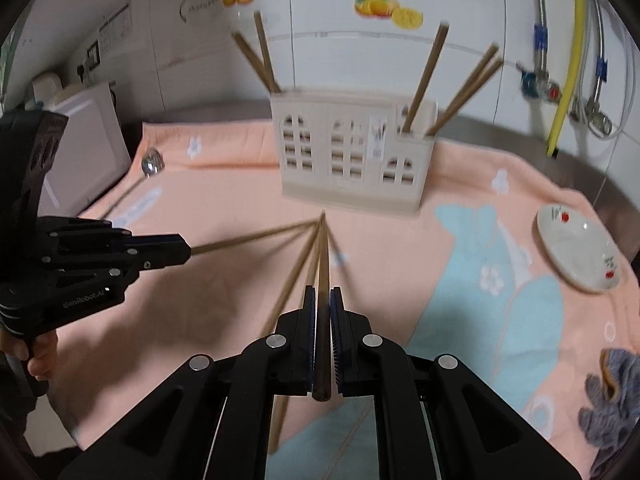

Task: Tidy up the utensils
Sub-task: 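Lift both held chopsticks upright and carry them over the white holder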

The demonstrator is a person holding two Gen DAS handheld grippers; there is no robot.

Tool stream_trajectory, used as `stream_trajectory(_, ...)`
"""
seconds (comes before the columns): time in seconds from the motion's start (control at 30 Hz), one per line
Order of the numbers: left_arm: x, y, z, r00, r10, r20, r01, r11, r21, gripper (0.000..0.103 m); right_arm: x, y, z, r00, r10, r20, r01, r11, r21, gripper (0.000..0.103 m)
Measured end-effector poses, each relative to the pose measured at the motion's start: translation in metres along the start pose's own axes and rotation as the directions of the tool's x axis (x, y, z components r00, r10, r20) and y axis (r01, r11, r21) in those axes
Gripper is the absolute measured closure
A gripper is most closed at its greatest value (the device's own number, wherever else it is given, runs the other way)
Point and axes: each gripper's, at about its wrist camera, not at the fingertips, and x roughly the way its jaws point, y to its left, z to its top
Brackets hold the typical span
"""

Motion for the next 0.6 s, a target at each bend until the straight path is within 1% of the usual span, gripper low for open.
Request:
stream_trajectory(0.17, -0.011, 0.004, 0.020, 0.999, -0.020, 0.039, 0.020, 1.000, -0.001, 0.097, -0.013, -0.001, 0.027, 0.999, 0.015, 0.052, -0.015, 1.000, -0.006, 0.096)
stream_trajectory(0.3, -0.015, 0.006, 0.036, 0.997, -0.026, 0.070, 0.027, 1.000, -0.002, 0.097, -0.019, 0.002, 0.049, 0.996, 0.016, 0.085, -0.013, 0.999, -0.033, 0.097)
stream_trajectory(0.43, -0.016, 0.007, 0.048, 0.995, -0.031, 0.093, 0.031, 1.000, 0.001, 0.097, -0.022, 0.004, 0.067, 0.994, 0.020, 0.106, -0.015, 0.998, -0.055, 0.097)
stream_trajectory(0.6, -0.022, 0.006, 0.064, 0.993, -0.035, 0.115, 0.032, 0.999, 0.021, 0.098, -0.025, -0.002, 0.086, 0.993, 0.036, 0.109, -0.030, 0.998, -0.054, 0.097)
